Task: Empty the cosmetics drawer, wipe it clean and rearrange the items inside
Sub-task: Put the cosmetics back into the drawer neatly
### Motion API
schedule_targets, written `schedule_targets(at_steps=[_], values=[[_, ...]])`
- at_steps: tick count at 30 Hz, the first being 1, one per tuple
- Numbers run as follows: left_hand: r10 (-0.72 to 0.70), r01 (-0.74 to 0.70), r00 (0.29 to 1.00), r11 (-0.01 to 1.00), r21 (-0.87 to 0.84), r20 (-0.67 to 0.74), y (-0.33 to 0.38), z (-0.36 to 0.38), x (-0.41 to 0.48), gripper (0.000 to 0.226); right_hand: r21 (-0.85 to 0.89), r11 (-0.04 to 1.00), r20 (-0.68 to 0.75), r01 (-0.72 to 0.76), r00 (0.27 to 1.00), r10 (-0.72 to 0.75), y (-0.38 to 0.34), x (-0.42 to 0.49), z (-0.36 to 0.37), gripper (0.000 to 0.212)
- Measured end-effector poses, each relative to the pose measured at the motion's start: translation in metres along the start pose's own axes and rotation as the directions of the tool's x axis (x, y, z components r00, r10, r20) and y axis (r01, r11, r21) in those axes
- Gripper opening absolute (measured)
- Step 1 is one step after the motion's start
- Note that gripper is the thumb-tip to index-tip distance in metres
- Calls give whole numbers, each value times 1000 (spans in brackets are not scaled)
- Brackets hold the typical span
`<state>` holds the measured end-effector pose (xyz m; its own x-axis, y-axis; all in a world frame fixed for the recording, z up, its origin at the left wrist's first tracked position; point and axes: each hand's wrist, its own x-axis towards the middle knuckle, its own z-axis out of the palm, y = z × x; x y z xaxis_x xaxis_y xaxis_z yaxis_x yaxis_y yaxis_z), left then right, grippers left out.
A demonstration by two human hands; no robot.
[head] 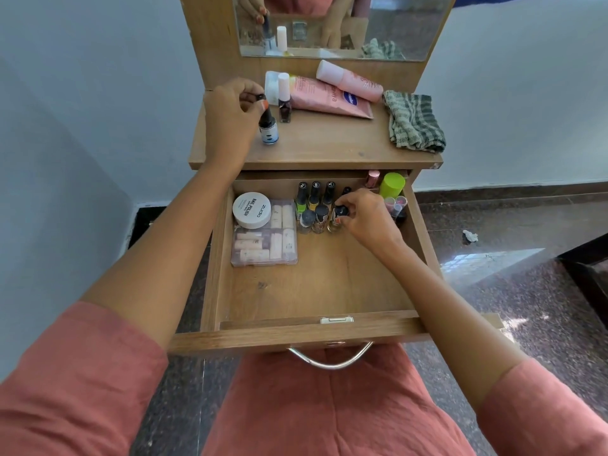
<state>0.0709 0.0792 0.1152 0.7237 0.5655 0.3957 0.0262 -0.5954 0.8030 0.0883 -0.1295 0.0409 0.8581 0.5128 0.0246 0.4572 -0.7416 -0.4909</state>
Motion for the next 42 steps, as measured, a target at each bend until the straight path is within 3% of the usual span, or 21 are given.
schedule_targets(at_steps=[16, 20, 23, 30, 35, 42], values=[[25, -24, 999, 1000, -7, 24, 10, 0, -12, 20, 57, 998, -29, -1, 1000, 2, -3, 5, 8, 38], [39, -38, 999, 999, -20, 30, 16, 1, -16, 20, 134, 991, -55, -2, 998, 9, -4, 4, 1, 43], [59, -57, 997, 997, -48, 45, 22, 2, -20, 19, 220, 975, -126, 1, 992, 28, -12, 5, -17, 34], [98, -84, 982, 993, -88, 163, 44, 11, -40, 17, 372, 922, -286, 108, 958, 3, -31, 2, -59, 25], [132, -105, 956, 988, -115, 263, 56, 23, -62, 16, 368, 919, -273, 145, 961, -42, -36, 1, -68, 31], [100, -51, 932, 988, -149, 349, 54, 44, -82, 20, 301, 949, -237, 94, 971, -21, -21, -7, -66, 18]])
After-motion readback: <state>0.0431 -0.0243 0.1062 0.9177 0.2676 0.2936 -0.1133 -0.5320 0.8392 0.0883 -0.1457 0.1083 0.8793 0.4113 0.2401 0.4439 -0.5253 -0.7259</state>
